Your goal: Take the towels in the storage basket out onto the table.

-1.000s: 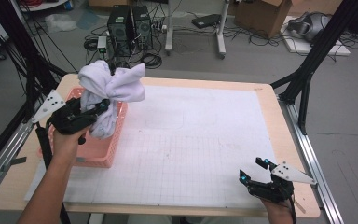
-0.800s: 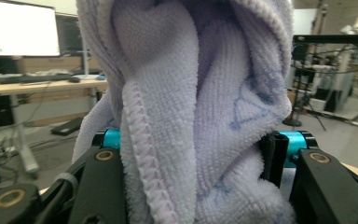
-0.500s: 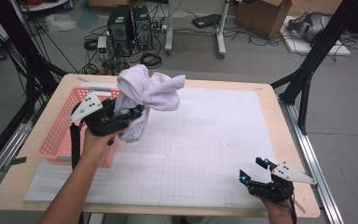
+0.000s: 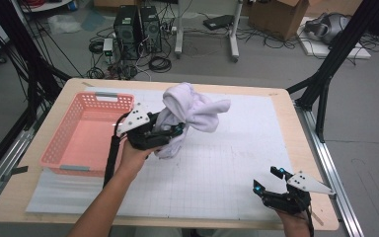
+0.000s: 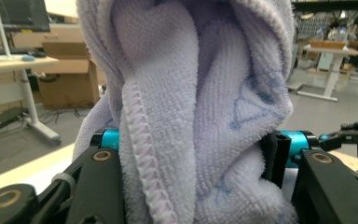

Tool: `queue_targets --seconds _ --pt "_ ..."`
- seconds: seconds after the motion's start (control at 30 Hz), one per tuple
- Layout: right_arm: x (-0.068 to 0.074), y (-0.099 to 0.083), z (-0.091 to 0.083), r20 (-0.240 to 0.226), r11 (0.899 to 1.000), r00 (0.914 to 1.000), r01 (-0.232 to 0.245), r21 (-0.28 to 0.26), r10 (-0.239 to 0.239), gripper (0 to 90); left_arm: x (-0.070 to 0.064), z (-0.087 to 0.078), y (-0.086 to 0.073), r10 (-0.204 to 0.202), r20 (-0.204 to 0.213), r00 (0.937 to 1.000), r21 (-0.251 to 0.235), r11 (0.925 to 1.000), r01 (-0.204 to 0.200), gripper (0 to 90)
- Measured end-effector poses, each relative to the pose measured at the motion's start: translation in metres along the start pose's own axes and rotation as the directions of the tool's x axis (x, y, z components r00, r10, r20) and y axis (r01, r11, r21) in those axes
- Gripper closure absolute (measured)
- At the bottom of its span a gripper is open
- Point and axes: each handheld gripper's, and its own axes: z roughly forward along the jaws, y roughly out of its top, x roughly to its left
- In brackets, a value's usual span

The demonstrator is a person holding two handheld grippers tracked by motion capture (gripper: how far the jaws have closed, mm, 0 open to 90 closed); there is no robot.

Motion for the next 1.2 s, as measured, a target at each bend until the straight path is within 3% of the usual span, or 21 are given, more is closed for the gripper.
queue_targets --seconds 0.1,0.4,0.43,0.47,0.5,0.53,0.57,0.6,0.63,0.73,0.77,0.8,0.83,1.0,1.1,1.2 --pt "-0.001 0.000 0.000 0.003 1.000 1.0000 -0.002 0.001 0.002 17.8 -0.007 0.017 -0.013 -0.024 0.014 0.9996 0.020 0.9995 0.024 50.0" --pt "-0.002 0.000 -0.001 0.004 1.000 1.0000 -0.007 0.001 0.007 17.8 -0.021 0.051 -0.041 -0.036 0.039 0.9986 0.115 0.9929 0.031 49.6" --pt "-0.002 -0.001 -0.001 0.004 1.000 1.0000 -0.005 0.001 0.005 17.8 -0.021 0.060 -0.049 -0.041 0.033 0.9986 0.155 0.9872 0.035 49.5" --pt "-0.002 -0.001 -0.001 0.004 1.000 1.0000 -0.005 0.001 0.005 17.8 -0.021 0.060 -0.049 -0.041 0.033 0.9986 0.155 0.9872 0.035 49.3" --pt "-0.002 -0.001 -0.001 0.002 1.000 1.0000 -0.005 0.005 0.005 17.8 -0.020 0.067 -0.056 -0.059 0.013 0.9982 0.191 0.9800 0.055 48.8" --pt "-0.002 -0.001 -0.001 0.002 1.000 1.0000 -0.005 0.005 0.005 17.8 -0.020 0.067 -0.056 -0.059 0.013 0.9982 0.191 0.9800 0.055 48.0" --pt "-0.002 -0.001 -0.001 0.000 1.000 1.0000 -0.005 0.005 0.005 17.8 -0.020 0.072 -0.062 -0.079 -0.021 0.9967 0.214 0.9733 0.081 46.1" --pt "-0.002 -0.001 -0.001 0.000 1.000 1.0000 -0.005 0.005 0.005 17.8 -0.020 0.072 -0.062 -0.079 -0.021 0.9967 0.214 0.9733 0.081 43.2" --pt "-0.003 -0.001 0.000 -0.002 1.000 1.0000 -0.004 0.008 0.004 17.8 -0.020 0.074 -0.064 -0.096 -0.048 0.9942 0.230 0.9677 0.104 38.7" --pt "-0.003 -0.002 0.000 -0.001 1.000 1.0000 -0.009 0.009 0.009 17.8 -0.020 0.072 -0.063 -0.087 -0.080 0.9930 0.221 0.9698 0.103 31.7" --pt "-0.003 -0.002 0.000 -0.001 1.000 1.0000 -0.009 0.009 0.009 17.8 -0.017 0.066 -0.057 -0.090 -0.101 0.9907 0.183 0.9772 0.108 30.9" --pt "-0.003 -0.002 0.000 -0.001 1.000 1.0000 -0.009 0.009 0.009 17.8 -0.017 0.066 -0.057 -0.090 -0.101 0.9907 0.183 0.9772 0.108 31.6" --pt "-0.003 -0.001 -0.001 0.001 1.000 0.9999 -0.012 0.009 0.012 17.8 -0.014 0.057 -0.049 -0.087 -0.122 0.9887 0.138 0.9850 0.103 32.3" --pt "-0.003 -0.001 0.000 0.001 1.000 1.0000 -0.010 0.013 0.009 17.8 -0.010 0.041 -0.042 -0.085 -0.125 0.9885 0.126 0.9868 0.101 32.1" --pt "-0.002 -0.001 0.000 0.001 1.000 1.0000 -0.009 0.013 0.009 17.8 -0.013 0.021 -0.045 -0.067 -0.114 0.9913 0.135 0.9874 0.082 32.1" --pt "-0.002 -0.001 0.001 0.001 1.000 1.0000 -0.008 0.013 0.008 17.8 -0.014 0.012 -0.049 -0.049 -0.122 0.9913 0.156 0.9854 0.068 31.5"
